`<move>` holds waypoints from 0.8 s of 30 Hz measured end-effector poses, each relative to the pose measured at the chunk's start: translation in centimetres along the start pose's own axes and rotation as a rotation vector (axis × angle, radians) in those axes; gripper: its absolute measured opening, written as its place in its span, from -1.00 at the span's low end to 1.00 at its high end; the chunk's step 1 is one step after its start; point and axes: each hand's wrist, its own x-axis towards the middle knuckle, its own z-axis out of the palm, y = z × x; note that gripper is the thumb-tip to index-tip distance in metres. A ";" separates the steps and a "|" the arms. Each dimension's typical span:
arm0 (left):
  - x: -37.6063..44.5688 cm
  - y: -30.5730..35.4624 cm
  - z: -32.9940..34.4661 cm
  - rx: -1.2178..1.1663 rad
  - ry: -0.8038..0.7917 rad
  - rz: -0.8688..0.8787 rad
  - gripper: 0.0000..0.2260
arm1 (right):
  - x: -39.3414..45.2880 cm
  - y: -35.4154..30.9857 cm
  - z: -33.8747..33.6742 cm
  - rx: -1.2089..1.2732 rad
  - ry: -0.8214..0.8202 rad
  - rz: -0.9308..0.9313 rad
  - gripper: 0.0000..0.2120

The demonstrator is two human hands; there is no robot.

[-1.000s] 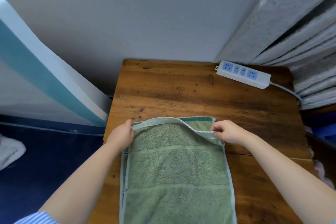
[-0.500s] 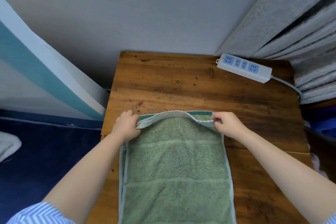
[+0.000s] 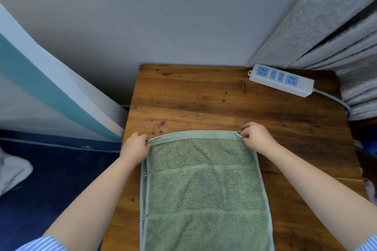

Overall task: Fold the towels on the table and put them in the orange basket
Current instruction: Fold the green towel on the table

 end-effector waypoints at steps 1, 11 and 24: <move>0.1 0.3 0.1 0.004 -0.023 -0.013 -0.81 | 0.0 -0.2 -0.1 -0.001 -0.014 -0.008 -0.79; -0.4 0.6 -0.5 -0.207 -0.038 -0.104 -0.82 | -0.4 -0.8 -1.7 -0.068 -0.099 -0.009 -0.81; -5.5 0.2 -3.7 -0.253 0.139 -0.047 -0.75 | -6.1 -0.1 -6.4 0.021 -0.086 -0.095 -0.78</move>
